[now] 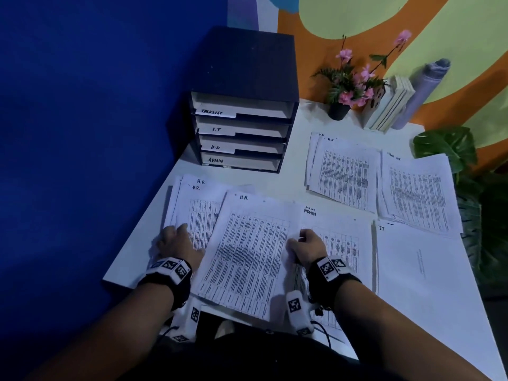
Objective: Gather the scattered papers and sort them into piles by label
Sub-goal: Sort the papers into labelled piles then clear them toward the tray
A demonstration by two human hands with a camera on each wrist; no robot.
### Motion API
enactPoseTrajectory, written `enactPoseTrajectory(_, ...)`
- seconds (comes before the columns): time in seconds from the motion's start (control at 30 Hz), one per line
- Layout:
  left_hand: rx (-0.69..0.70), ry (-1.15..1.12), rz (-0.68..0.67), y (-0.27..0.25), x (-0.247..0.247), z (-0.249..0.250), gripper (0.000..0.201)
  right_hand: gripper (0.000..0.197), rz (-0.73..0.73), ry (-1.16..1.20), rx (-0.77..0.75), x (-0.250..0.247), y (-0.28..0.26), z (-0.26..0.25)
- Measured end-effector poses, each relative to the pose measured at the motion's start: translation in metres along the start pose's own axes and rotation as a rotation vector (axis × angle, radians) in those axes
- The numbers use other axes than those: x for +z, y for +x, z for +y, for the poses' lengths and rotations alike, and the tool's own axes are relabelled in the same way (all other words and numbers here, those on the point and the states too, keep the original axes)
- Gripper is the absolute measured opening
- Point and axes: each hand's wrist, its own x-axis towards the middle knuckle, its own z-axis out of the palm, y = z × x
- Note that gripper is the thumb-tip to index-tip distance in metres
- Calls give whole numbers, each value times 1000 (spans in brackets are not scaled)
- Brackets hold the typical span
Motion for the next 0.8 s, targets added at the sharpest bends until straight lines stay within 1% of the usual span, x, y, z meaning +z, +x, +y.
enactPoseTrajectory(0.03, -30, -12, -19, 0, -1, 0, 86, 12, 26, -39, -11, 1, -1, 0)
enactPoseTrajectory(0.07, -50, -20, -33, 0, -2, 0, 94, 12, 43, -69, -15, 1, -2, -1)
enactPoseTrajectory(0.17, -80, -21, -50, 3, -4, 2, 110, 20, 47, -62, -23, 5, -3, -2)
enactPoseTrajectory(0.23, -70, -35, -59, 4, -4, 2, 113, 18, 18, -9, -28, 8, -5, -4)
enactPoseTrajectory(0.33, 14, -105, -63, 3, 0, -2, 110, 26, -37, 52, -23, 14, -3, -2)
enactPoseTrajectory(0.4, 54, -185, -15, 3, 6, -4, 103, 31, -13, 46, -50, 18, 3, 3)
enactPoseTrajectory(0.43, 75, -225, 24, 2, 9, -5, 95, 34, 7, 46, -65, 20, 6, 5)
enactPoseTrajectory(0.5, 111, -299, 116, -1, 12, -3, 64, 36, 30, 57, -81, 22, 13, 8)
enactPoseTrajectory(0.53, 117, -324, 141, -2, 11, -2, 49, 36, 38, 61, -83, 22, 14, 8)
enactPoseTrajectory(0.57, 113, -345, 142, -4, 9, -1, 37, 37, 47, 75, -83, 21, 12, 5)
enactPoseTrajectory(0.6, 108, -369, 133, -5, 7, 0, 31, 38, 47, 84, -80, 21, 15, 7)
enactPoseTrajectory(0.7, 147, -466, 63, -4, 4, 5, 22, 41, 21, 136, -61, 18, 12, 2)
enactPoseTrajectory(0.73, 179, -507, 36, -3, 4, 7, 22, 34, 8, 166, -53, 17, 10, 0)
enactPoseTrajectory(0.8, 230, -508, 7, -1, 5, 11, 23, 13, 18, 212, -39, 15, 5, -4)
